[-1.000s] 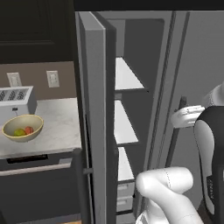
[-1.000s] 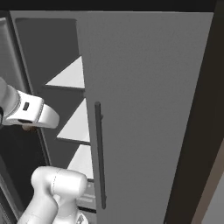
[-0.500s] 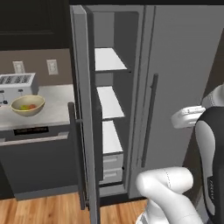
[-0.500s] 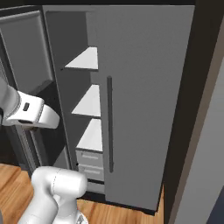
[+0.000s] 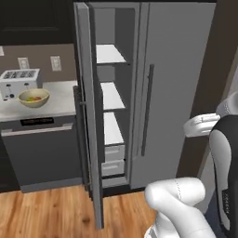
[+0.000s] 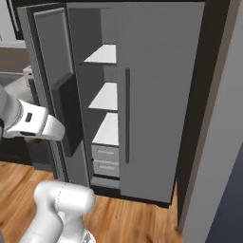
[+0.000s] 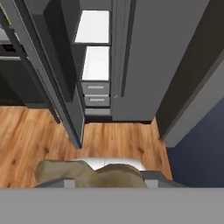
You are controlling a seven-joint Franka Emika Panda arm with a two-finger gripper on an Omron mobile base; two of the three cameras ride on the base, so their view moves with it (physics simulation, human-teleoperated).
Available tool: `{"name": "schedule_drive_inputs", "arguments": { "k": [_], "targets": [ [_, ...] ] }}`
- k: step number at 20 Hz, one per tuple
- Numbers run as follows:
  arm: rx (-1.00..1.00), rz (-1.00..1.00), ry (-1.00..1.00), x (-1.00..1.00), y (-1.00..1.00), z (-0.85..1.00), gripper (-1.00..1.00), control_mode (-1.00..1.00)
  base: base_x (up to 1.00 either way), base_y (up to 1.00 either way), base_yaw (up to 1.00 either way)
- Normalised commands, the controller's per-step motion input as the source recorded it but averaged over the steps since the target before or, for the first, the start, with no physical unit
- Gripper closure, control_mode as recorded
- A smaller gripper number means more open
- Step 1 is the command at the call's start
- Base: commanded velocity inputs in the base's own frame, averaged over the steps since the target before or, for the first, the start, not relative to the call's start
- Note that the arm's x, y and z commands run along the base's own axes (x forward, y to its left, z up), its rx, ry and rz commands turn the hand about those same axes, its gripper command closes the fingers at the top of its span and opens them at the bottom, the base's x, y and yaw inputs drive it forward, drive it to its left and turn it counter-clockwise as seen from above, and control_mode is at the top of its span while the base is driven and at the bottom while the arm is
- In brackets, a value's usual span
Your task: Take the sweet potato, orange, and garlic from the freezer and place them in the bowl on the counter.
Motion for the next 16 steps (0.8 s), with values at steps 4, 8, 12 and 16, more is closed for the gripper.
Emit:
{"name": "schedule_drive_inputs", "arguments": {
  "k": [4, 8, 12, 16],
  "targets": [
    [0.0, 0.0, 0.0, 0.0, 0.0, 0.0, 1.0, 1.0, -0.27, 0.85, -0.01],
    [0.0, 0.0, 0.0, 0.0, 0.0, 0.0, 1.0, 1.0, -0.16, 1.0, 0.0],
    [0.0, 0.0, 0.0, 0.0, 0.0, 0.0, 1.0, 1.0, -0.07, 1.0, 0.0],
    [0.0, 0.0, 0.0, 0.0, 0.0, 0.0, 1.0, 1.0, 0.0, 1.0, 0.0]
  ]
}}
